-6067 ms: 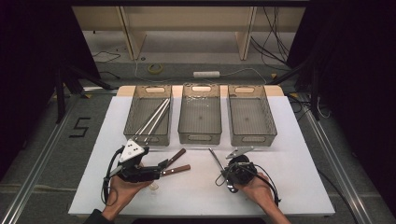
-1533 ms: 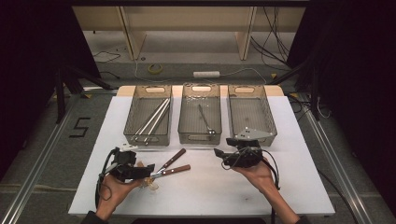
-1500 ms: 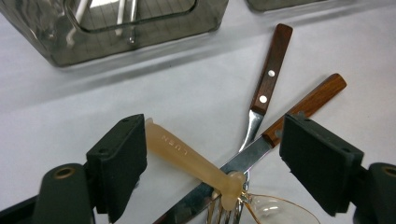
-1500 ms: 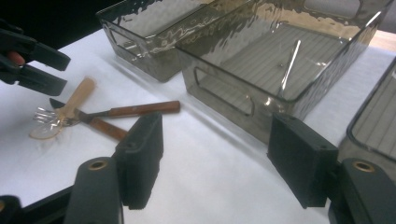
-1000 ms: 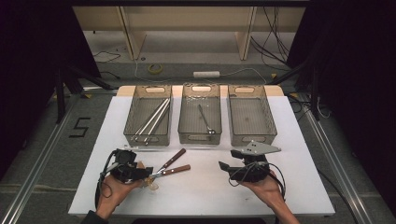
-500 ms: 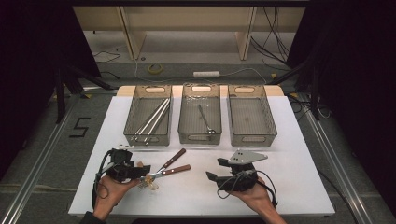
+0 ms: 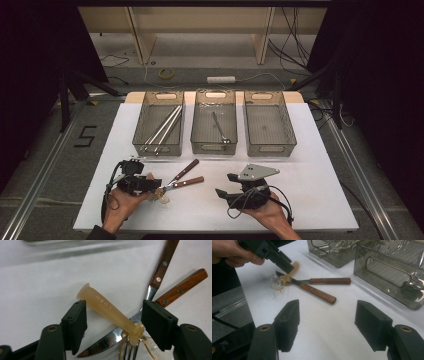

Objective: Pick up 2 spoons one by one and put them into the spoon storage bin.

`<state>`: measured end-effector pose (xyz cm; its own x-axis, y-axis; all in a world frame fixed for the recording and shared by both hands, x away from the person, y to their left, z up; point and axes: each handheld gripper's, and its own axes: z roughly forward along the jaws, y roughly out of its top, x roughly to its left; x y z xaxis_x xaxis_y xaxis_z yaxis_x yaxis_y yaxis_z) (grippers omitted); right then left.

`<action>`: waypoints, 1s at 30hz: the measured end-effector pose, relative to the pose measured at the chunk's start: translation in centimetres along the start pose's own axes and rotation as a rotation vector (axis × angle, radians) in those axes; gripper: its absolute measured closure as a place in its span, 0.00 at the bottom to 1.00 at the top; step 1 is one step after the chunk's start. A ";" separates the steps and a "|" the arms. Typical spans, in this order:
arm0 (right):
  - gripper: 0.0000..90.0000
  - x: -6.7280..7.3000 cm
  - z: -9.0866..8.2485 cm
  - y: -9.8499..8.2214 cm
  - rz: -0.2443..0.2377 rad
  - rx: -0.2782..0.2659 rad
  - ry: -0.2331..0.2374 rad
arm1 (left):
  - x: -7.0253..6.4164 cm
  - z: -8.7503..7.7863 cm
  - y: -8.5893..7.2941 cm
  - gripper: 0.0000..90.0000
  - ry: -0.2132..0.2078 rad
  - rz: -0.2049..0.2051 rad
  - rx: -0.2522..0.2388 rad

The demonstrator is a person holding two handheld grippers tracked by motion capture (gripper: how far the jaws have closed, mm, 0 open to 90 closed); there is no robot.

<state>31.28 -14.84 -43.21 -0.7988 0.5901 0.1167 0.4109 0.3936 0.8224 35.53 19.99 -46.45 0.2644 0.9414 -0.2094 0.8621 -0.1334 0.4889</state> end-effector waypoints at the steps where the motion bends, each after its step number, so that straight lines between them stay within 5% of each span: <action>1: 0.42 0.0 0.0 0.0 -0.001 0.001 0.000 | -0.1 0.2 0.0 0.43 -0.001 -0.002 0.008; 8: 0.42 0.0 0.1 0.0 0.000 0.003 0.004 | -0.8 0.5 0.5 0.45 0.043 0.031 0.015; 14: 0.42 0.1 0.2 -0.1 -0.002 0.009 0.006 | -0.3 0.9 0.6 0.44 0.078 0.018 0.018; 25: 0.43 0.1 0.2 -0.1 -0.006 0.009 0.006 | 1.0 1.4 1.2 0.46 0.067 -0.047 0.040; 30: 0.43 0.1 0.3 -0.1 -0.006 0.015 0.010 | 0.8 1.5 1.5 0.50 0.088 -0.020 0.044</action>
<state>31.32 -14.62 -43.42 -0.8054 0.5810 0.1176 0.4128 0.4073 0.8147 37.65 20.07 -47.18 0.2093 0.9674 -0.1426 0.8854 -0.1256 0.4474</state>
